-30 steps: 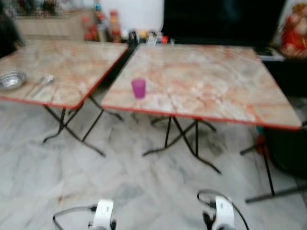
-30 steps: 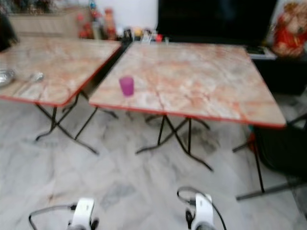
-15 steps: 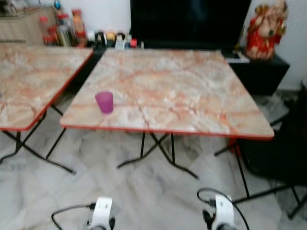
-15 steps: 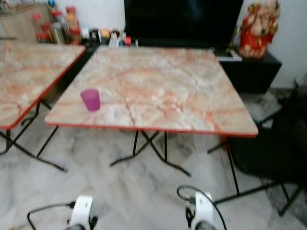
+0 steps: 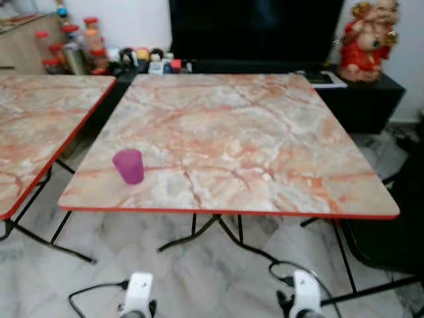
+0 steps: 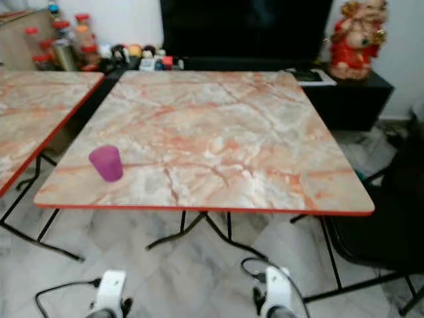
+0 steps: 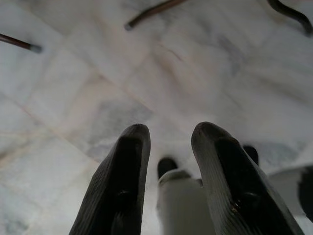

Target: Setting the table

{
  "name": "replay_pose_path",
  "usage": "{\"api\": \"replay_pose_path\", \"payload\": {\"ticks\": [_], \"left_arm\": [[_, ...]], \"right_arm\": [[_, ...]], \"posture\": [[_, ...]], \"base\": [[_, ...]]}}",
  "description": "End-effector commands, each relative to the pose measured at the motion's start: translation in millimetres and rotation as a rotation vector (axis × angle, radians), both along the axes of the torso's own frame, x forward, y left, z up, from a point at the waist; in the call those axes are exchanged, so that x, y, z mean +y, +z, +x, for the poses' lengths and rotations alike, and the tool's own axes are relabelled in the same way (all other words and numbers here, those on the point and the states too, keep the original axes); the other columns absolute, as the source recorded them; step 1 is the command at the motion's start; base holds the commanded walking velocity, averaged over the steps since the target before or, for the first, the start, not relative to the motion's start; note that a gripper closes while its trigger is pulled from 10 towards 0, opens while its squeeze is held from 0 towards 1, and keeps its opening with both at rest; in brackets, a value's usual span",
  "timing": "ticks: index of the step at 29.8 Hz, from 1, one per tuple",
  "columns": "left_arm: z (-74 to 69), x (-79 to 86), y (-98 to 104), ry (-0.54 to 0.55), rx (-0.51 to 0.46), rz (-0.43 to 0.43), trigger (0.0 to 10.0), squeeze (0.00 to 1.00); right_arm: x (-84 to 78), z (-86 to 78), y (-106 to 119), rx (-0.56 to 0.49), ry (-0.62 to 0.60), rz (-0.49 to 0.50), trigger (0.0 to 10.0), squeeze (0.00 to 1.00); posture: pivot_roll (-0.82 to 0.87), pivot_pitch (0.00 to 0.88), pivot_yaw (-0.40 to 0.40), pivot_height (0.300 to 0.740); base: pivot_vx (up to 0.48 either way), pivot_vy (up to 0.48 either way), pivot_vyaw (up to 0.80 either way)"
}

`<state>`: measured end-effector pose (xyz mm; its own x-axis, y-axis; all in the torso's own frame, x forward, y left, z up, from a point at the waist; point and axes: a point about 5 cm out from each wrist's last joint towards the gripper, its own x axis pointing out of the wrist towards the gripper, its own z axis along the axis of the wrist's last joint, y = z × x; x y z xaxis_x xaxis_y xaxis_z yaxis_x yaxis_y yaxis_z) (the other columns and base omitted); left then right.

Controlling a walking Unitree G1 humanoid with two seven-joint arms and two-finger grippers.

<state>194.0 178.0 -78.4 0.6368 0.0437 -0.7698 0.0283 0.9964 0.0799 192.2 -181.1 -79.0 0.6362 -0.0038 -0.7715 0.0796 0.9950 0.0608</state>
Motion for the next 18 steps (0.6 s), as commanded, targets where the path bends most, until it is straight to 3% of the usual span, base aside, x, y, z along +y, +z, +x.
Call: {"api": "replay_pose_path", "payload": {"ticks": [1,4,5,10,11,14,18], "left_arm": [[-5.4,15.5,-1,0.037,0.017,0.051,10.0,0.0],[-11.6,27.0,-3,0.084,0.056,0.122,10.0,0.0],[-14.8,38.3,-2,0.143,0.07,0.174,10.0,0.0],[-12.2,62.2,6,0.272,0.033,0.277,10.0,0.0],[-9.5,79.9,13,0.345,0.015,0.37,10.0,0.0],[-4.0,100.0,25,0.453,-0.029,0.451,10.0,0.0],[10.6,141.1,60,0.655,-0.154,0.652,10.0,0.0]], "right_arm": [[8.9,2.0,0,-0.006,0.009,0.02,10.0,0.0],[8.1,1.4,0,-0.004,0.01,0.018,10.0,0.0],[8.0,1.3,0,-0.005,0.012,0.017,10.0,0.0],[6.9,1.6,0,-0.005,0.012,0.014,10.0,0.0],[6.6,2.1,0,-0.006,0.014,0.013,10.0,0.0],[6.0,3.0,1,-0.008,0.015,0.012,10.0,0.0],[4.7,3.8,2,-0.008,0.022,0.007,10.0,0.0]], "posture": [[-0.05,0.0,-0.046,0.74],[-0.04,0.0,-0.05,0.74],[-0.04,0.0,-0.051,0.74],[-0.04,0.0,-0.058,0.74],[-0.04,0.0,-0.06,0.74],[-0.04,0.0,-0.066,0.74],[-0.03,0.0,-0.072,0.74]], "base": [[0.0,0.0,0.0],[0.0,0.0,0.0],[0.0,0.0,0.0],[0.0,0.0,0.0],[0.0,0.0,0.0],[0.0,0.0,0.0],[0.0,0.0,0.0]]}}
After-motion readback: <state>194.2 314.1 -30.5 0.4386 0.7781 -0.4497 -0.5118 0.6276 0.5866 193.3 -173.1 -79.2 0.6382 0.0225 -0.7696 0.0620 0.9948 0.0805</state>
